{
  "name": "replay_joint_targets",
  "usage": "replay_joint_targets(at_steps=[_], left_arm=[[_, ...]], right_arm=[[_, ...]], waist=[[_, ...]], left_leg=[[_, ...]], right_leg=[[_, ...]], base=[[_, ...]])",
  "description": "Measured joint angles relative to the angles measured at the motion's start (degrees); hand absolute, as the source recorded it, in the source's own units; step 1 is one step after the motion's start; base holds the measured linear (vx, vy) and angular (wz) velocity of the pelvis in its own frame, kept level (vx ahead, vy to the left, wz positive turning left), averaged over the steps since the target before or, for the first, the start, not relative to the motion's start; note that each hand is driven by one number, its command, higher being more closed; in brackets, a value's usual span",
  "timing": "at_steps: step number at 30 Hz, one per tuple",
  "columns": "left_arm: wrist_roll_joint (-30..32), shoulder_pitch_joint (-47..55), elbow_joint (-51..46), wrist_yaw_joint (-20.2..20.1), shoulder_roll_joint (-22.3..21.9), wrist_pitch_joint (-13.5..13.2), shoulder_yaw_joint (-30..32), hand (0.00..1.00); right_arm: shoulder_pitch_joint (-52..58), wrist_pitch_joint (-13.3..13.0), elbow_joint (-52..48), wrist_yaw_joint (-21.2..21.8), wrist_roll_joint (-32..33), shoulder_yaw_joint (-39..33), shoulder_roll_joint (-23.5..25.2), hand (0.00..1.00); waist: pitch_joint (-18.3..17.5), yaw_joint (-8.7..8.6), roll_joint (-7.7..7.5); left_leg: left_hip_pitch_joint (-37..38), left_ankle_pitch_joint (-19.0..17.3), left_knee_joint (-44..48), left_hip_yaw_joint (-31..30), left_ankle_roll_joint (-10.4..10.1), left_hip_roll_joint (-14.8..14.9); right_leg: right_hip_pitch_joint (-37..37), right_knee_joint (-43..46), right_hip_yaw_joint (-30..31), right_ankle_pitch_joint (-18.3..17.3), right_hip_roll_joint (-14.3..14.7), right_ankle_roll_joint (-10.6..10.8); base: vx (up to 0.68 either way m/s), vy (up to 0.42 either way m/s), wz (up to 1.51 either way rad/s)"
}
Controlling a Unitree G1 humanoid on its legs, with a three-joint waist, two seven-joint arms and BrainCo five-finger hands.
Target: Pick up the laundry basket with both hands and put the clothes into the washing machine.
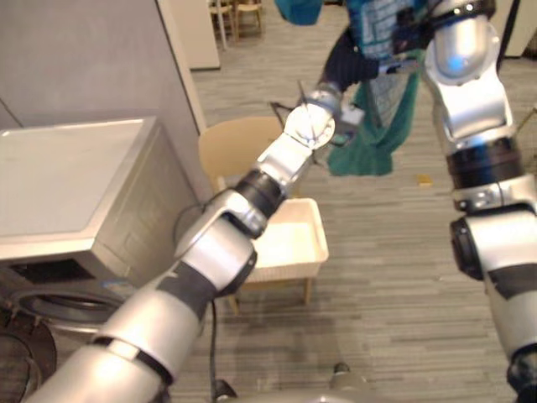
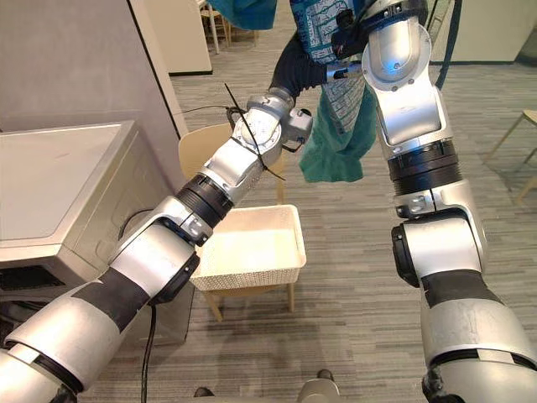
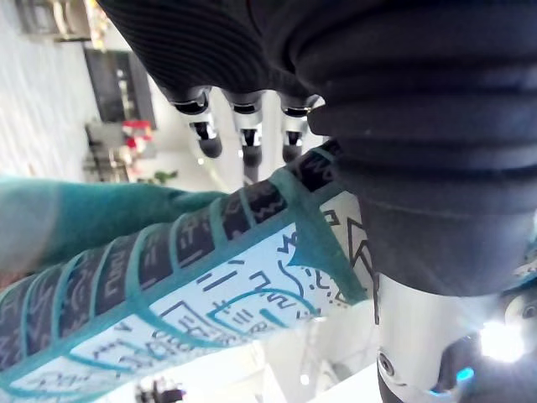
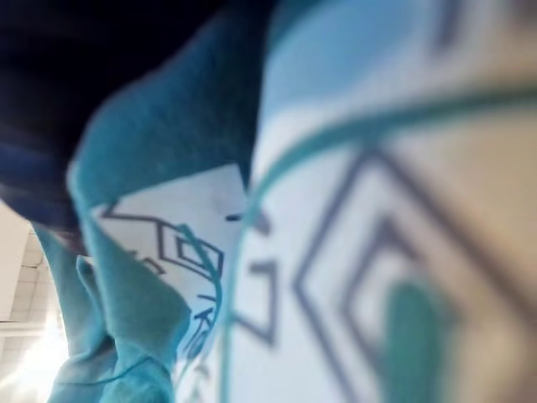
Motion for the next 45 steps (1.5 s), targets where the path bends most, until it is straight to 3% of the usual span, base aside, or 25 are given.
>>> replay_joint_targets(at_steps=[9, 18, 19, 21, 26, 30, 33, 36, 37, 40, 45], left_arm=[[-3.1, -0.3, 0.0, 0.0, -1.0, -0.4, 1.7, 1.0], [-3.1, -0.3, -0.1, 0.1, -1.6, -1.3, 1.7, 1.0], [-2.8, -0.3, -0.1, 0.1, -1.6, -1.4, 1.7, 1.0], [-1.9, -0.3, -0.1, 0.0, -1.6, -1.4, 1.7, 1.0], [3.2, 1.9, -0.9, -0.2, 0.0, -1.4, 2.3, 1.0], [8.5, 8.8, -8.5, -0.6, 2.0, -1.4, 4.1, 1.0], [11.0, 13.8, -13.7, -1.6, 2.6, -1.3, 4.1, 1.0], [12.2, 25.1, -23.3, -1.8, 5.0, -1.2, 4.3, 1.0], [14.0, 29.7, -27.2, -2.6, 7.2, -1.2, 4.6, 1.0], [17.4, 37.3, -32.0, -3.0, 13.0, -1.1, 7.0, 1.0], [21.2, 48.9, -44.9, -5.2, 17.7, -1.1, 15.5, 1.0]], right_arm=[[0.0, 0.0, -2.2, 0.0, 1.1, 1.0, 0.5, 1.0], [1.3, 0.0, -4.7, 0.0, 1.1, 1.0, 0.2, 1.0], [1.3, 0.0, -5.1, 0.0, 1.0, 1.0, 0.1, 0.0], [2.0, -0.1, -6.8, 0.0, 1.0, 0.9, -1.5, 0.0], [9.1, -0.3, -12.9, 0.0, 0.9, -7.3, -7.7, 0.0], [22.5, -0.3, -13.4, 0.2, 1.0, -19.4, -12.8, 0.0], [30.2, 0.6, -13.4, -0.1, 1.2, -26.1, -12.9, 0.0], [40.3, 0.8, -14.2, -1.4, 1.1, -40.6, -13.6, 0.0], [46.4, 1.2, -14.3, -2.6, 0.4, -48.1, -12.9, 0.0], [57.4, 1.8, -14.4, -3.9, 0.3, -58.0, -10.0, 0.0], [71.3, 1.8, -17.4, -3.5, -1.4, -64.8, 0.2, 0.0]], waist=[[0.0, -1.94, 0.03], [0.0, -2.13, 0.06], [0.1, -2.11, 0.05], [0.1, -2.07, 0.03], [0.2, -2.06, -0.18], [0.2, -2.17, -0.23], [0.2, -2.34, -0.2], [0.2, -2.46, -0.64], [-0.4, -2.3, -0.73], [-1.4, -2.44, -1.47], [-2.4, -3.4, -2.25]], left_leg=[[1.2, -0.6, 0.0, 1.4, -0.7, 0.1], [2.1, -1.1, -0.3, 1.7, -1.2, 0.1], [2.1, -1.1, -0.3, 1.7, -1.2, 0.1], [2.1, -1.1, -0.3, 1.6, -1.2, 0.1], [2.1, -1.1, -0.3, 1.4, -1.2, 0.1], [2.1, -1.1, -0.4, 0.8, -1.3, 0.2], [2.1, -1.5, -0.4, 0.5, -1.8, 0.2], [2.4, -2.0, -0.4, -1.9, -2.2, 0.2], [2.1, -1.8, -0.4, -2.9, -1.9, 0.1], [1.5, -1.9, -0.4, -4.1, -2.1, -0.3], [0.6, -1.9, -0.4, -6.4, -2.1, -0.8]], right_leg=[[-0.7, 0.0, 2.4, 0.1, 0.6, 0.0], [-0.7, -0.1, 3.5, 0.1, 0.8, 0.1], [-0.7, -0.1, 3.5, 0.1, 0.8, 0.1], [-0.6, -0.1, 3.5, 0.1, 0.8, 0.1], [-0.3, -0.3, 3.3, 0.1, 0.8, 0.1], [0.6, -1.2, 2.7, 0.2, 0.9, 0.2], [0.9, -1.6, 2.4, -0.1, 0.8, 0.7], [3.0, -2.4, 0.4, -0.7, 0.6, 0.9], [3.4, -2.2, -0.5, -0.6, 0.4, 0.7], [3.4, -2.1, -1.4, -0.8, -0.1, 0.8], [3.5, -1.7, -2.5, -1.2, -0.6, 1.3]], base=[[0.01, 0.005, -0.15], [0.0, 0.005, -0.06], [0.0, 0.0, 0.0], [0.0, 0.007, 0.02], [0.0, 0.005, 0.01], [0.0, 0.008, 0.05], [0.01, 0.006, 0.03], [0.03, 0.0, 0.27], [0.05, -0.003, 0.41], [0.06, 0.005, 0.2], [0.03, 0.0, 0.15]])
